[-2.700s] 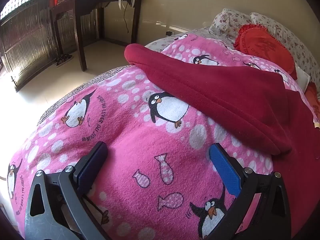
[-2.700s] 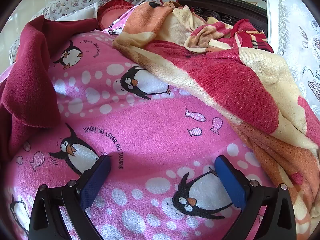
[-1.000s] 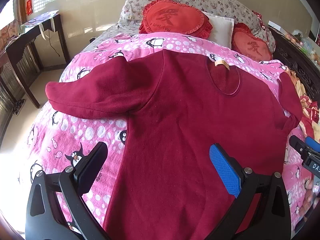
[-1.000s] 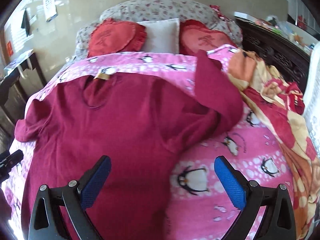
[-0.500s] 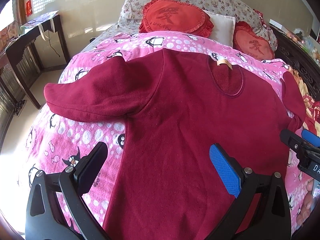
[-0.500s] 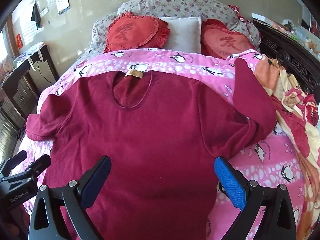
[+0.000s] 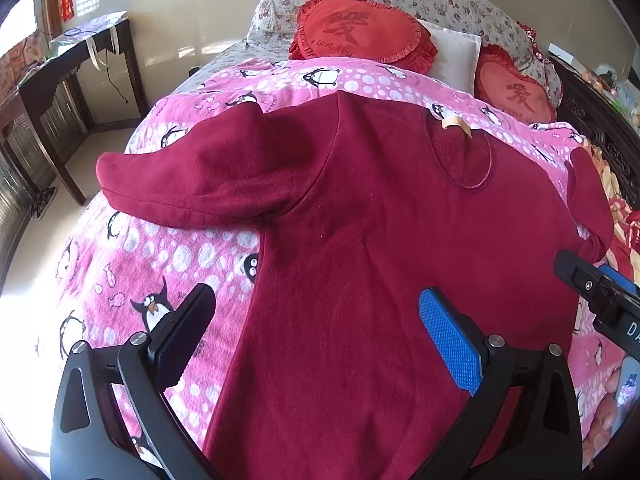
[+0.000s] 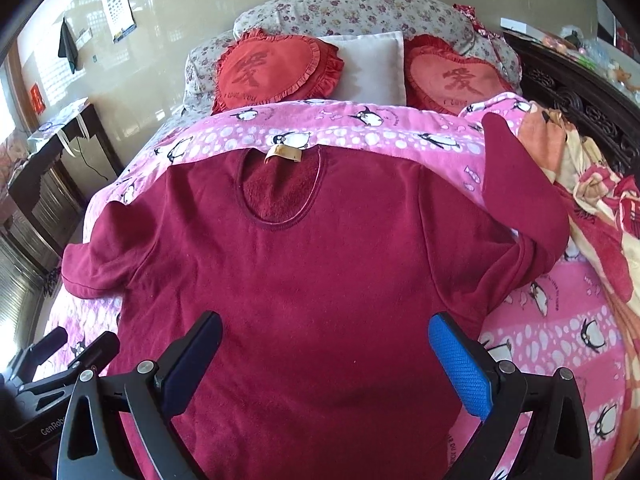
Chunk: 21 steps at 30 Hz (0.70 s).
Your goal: Fold small clothes
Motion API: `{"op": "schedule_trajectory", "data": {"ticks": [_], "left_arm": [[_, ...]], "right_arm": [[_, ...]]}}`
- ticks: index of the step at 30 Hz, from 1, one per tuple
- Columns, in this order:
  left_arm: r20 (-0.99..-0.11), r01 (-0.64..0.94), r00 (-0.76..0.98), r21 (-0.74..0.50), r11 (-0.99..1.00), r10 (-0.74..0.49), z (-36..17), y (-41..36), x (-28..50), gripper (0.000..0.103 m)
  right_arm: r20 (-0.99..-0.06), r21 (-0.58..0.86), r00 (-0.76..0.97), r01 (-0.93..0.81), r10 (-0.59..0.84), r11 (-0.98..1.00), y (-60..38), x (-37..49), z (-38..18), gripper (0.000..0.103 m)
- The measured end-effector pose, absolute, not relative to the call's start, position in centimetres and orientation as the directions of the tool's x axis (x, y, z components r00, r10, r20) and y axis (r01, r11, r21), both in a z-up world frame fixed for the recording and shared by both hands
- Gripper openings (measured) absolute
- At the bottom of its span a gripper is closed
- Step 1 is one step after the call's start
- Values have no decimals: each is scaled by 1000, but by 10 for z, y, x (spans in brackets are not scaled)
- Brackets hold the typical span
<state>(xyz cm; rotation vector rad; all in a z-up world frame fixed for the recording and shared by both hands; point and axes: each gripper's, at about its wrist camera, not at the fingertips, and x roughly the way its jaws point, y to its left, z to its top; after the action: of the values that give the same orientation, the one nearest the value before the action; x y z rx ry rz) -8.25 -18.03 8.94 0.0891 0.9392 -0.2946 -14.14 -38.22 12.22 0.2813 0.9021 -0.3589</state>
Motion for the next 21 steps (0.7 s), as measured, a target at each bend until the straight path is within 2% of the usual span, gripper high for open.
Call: {"op": "schedule_trajectory", "data": {"ticks": [13, 21], "left_arm": [[-792, 261, 586, -16, 965, -172, 103, -167, -117, 102], [-804, 257, 560, -57, 965, -197, 99, -153, -108, 102]], "right_arm": [[-779, 152, 611, 396, -137, 905, -374, -168, 126, 102], [-783, 148, 608, 385, -130, 911, -364, -159, 121, 102]]}}
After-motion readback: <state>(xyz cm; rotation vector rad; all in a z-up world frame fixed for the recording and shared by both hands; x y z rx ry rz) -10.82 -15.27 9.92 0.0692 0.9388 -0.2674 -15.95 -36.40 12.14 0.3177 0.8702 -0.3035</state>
